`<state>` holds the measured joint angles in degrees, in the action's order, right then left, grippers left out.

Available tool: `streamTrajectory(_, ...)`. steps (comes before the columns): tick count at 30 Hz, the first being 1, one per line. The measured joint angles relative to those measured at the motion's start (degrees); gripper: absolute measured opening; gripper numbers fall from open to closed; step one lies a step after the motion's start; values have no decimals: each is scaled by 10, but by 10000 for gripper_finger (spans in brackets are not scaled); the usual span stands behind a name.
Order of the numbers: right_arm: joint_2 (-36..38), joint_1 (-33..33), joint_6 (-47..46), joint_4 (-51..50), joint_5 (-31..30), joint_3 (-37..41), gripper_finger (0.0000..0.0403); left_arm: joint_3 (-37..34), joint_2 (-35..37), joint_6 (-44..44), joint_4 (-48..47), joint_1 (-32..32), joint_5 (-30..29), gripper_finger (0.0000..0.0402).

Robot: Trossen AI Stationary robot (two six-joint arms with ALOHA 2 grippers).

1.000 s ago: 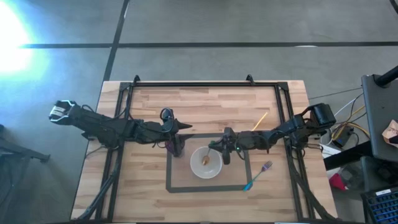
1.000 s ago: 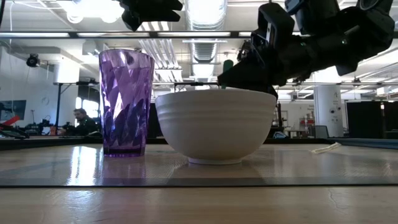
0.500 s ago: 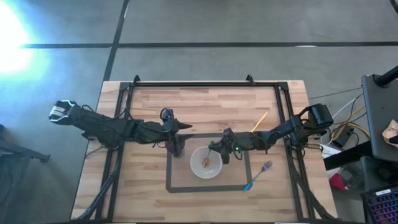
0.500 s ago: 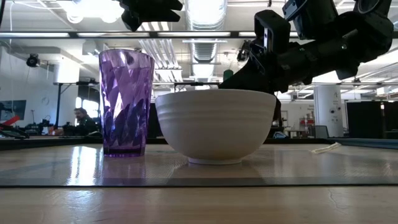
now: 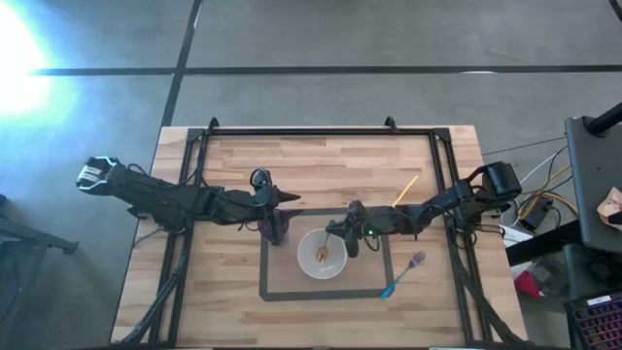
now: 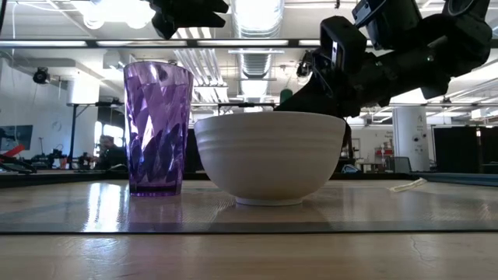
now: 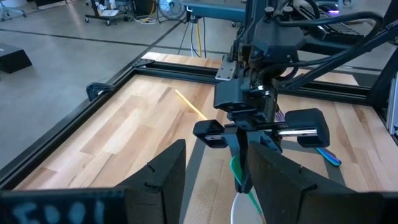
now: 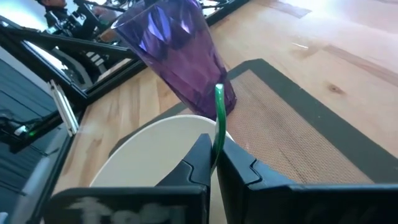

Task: Pick & Place Utensil
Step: Put the green spoon into the white bowl

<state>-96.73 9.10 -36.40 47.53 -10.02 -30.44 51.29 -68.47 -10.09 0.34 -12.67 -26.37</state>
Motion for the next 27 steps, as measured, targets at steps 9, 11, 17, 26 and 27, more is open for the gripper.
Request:
streamTrajectory(9,1,-1,31,-18,-4,0,10,0,0,2,0,0,0,167)
streamTrajectory(11,1,-2,34,-22,-5,0,13,0,0,4,0,0,0,167)
streamTrajectory(17,1,-6,37,-36,-9,1,30,0,0,4,0,0,0,167)
streamTrajectory(26,1,-6,39,-48,-6,2,59,0,0,-1,0,0,0,167)
streamTrajectory(27,1,-6,39,-49,-6,2,64,0,0,-1,0,0,0,167)
